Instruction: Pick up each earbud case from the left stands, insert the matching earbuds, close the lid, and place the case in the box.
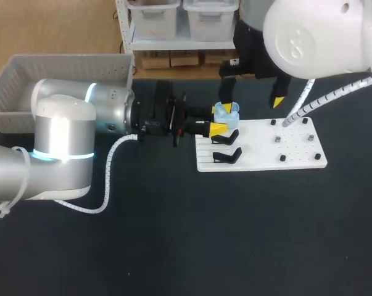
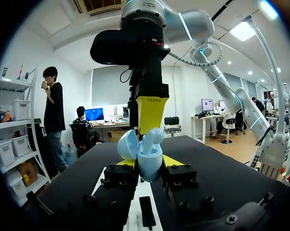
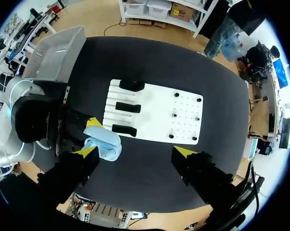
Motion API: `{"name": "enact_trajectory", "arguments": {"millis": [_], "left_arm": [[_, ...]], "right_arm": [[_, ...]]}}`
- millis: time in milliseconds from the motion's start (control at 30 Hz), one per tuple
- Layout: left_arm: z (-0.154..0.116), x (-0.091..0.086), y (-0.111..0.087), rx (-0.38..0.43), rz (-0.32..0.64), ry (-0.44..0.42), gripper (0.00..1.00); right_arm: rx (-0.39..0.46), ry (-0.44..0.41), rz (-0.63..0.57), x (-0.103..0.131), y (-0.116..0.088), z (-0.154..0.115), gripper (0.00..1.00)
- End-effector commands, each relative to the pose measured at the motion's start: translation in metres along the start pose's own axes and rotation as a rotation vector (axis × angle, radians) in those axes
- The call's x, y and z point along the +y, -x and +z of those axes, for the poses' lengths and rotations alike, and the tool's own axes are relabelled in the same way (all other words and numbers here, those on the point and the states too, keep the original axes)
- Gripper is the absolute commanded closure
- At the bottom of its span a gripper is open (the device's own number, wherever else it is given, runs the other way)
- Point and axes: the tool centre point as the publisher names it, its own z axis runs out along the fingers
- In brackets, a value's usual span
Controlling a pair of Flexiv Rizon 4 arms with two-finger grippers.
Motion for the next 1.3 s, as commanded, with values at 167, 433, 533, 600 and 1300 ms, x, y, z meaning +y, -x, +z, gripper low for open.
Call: {"name": "enact_trajectory", "arguments": {"millis": [167, 433, 533, 600, 1300], "left_arm": [[0.000, -0.001, -0.001, -0.002, 0.003, 0.005, 1.00], [0.000, -0.001, -0.001, -0.002, 0.003, 0.005, 1.00], [0.000, -0.001, -0.001, -0.002, 0.003, 0.005, 1.00], [0.000, -0.001, -0.001, -0.002, 0.003, 0.005, 1.00], [0.000, -0.001, -0.001, -0.002, 0.003, 0.005, 1.00]], "right_arm": [[0.002, -0.001, -0.006, 0.003, 0.002, 0.000, 0.00], [0.007, -0.013, 0.003, 0.001, 0.003, 0.005, 0.00], [-0.002, -0.014, 0.012, -0.001, 0.005, 0.005, 0.00], [-0.009, -0.009, 0.018, -0.002, 0.006, 0.004, 0.00], [-0.031, -0.009, 0.045, -0.009, 0.001, -0.009, 0.00]]}}
